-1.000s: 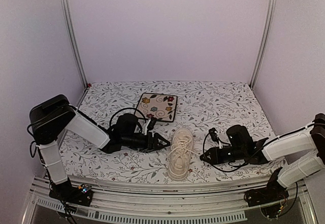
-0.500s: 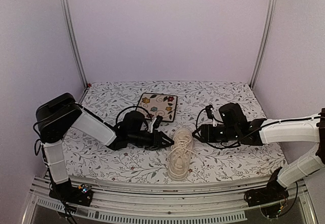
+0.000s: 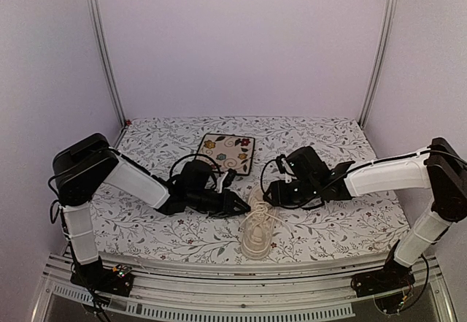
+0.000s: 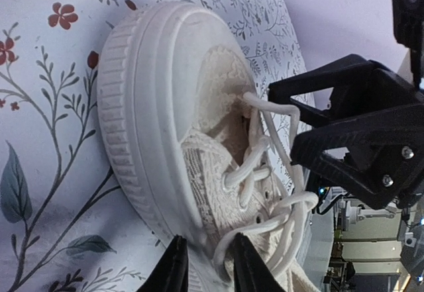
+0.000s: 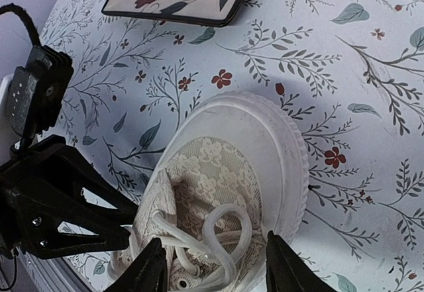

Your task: Tie the shoes

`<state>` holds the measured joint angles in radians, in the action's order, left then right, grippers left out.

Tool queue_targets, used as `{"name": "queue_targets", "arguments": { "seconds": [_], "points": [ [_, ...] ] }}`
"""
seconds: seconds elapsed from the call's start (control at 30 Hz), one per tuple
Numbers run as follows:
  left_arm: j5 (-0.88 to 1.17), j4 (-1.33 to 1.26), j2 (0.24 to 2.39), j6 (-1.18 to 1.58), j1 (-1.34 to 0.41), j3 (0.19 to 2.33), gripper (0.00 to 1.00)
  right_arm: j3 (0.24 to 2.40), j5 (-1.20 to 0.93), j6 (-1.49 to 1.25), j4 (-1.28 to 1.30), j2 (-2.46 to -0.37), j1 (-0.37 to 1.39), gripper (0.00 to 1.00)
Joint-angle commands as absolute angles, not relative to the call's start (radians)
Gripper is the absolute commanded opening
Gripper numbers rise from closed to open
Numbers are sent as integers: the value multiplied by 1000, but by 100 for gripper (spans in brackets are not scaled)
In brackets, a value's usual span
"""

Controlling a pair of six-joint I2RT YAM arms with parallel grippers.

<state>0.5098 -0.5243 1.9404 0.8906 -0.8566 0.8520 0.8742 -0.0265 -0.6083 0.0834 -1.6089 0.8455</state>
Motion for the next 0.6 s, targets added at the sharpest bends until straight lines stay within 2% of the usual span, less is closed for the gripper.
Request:
{"name": "queue_targets", "arguments": {
  "seconds": [0.0,0.07,0.13,0.17,0.23,0.3,0.57],
  "points": [
    [513,-510,1957,877,-871,872,21,929,44,-606,141,-1662,861,50],
    [516,-521,1957,880,-870,870,16,946,65,-607,158,-1681,867,47],
    [516,-532,1957,884,-870,865,9,957,83,-613,174,-1693,871,40],
    [514,-535,1957,885,-870,862,5,961,95,-618,185,-1695,871,35],
    [507,-535,1955,884,-871,858,0,961,121,-648,200,-1686,870,16],
    [497,-536,1948,885,-871,849,0,951,138,-672,208,-1674,871,6],
    [413,-541,1873,898,-867,762,0,906,173,-737,214,-1651,863,2]
  ]
}}
